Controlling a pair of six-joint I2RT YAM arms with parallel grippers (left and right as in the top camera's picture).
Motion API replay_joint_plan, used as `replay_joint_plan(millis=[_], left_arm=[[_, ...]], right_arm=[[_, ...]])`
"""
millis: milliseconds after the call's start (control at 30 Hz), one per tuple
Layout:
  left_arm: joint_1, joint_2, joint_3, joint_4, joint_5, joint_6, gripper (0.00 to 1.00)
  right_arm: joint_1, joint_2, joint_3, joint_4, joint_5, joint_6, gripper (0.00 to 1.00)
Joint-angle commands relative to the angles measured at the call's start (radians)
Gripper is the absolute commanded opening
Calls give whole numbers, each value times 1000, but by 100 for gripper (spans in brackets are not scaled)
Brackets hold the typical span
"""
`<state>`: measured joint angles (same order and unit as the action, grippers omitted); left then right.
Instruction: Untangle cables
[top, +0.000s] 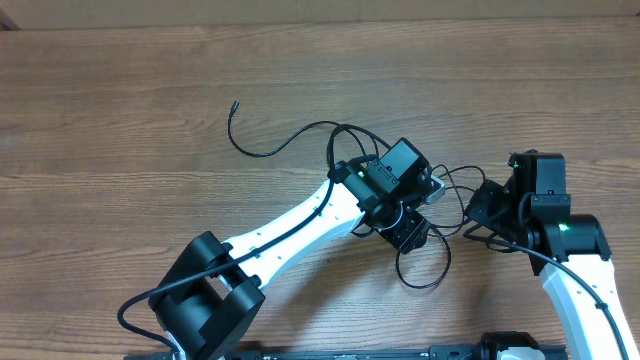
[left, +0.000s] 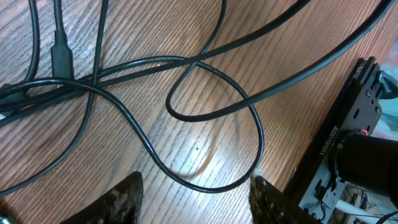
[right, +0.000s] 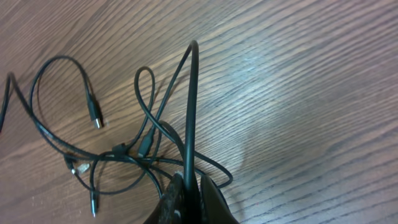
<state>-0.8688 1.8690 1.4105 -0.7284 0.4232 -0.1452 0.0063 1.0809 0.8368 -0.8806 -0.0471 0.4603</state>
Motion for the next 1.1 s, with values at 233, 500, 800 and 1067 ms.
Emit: replay_joint_plan(millis=[233, 500, 800, 1067], left_arm=[[-3, 8, 6, 39, -94, -72, 46], [0, 10, 6, 140, -391, -345, 55], [28, 63, 6, 150, -437, -546, 52], [126, 168, 6, 190, -401, -645, 53]], right_arm=[[-2, -3, 21, 13, 159, 304, 4], [-2, -3, 21, -24, 147, 298, 4], [-2, -3, 21, -47, 146, 298, 4], [-2, -3, 21, -54, 135, 294, 4]])
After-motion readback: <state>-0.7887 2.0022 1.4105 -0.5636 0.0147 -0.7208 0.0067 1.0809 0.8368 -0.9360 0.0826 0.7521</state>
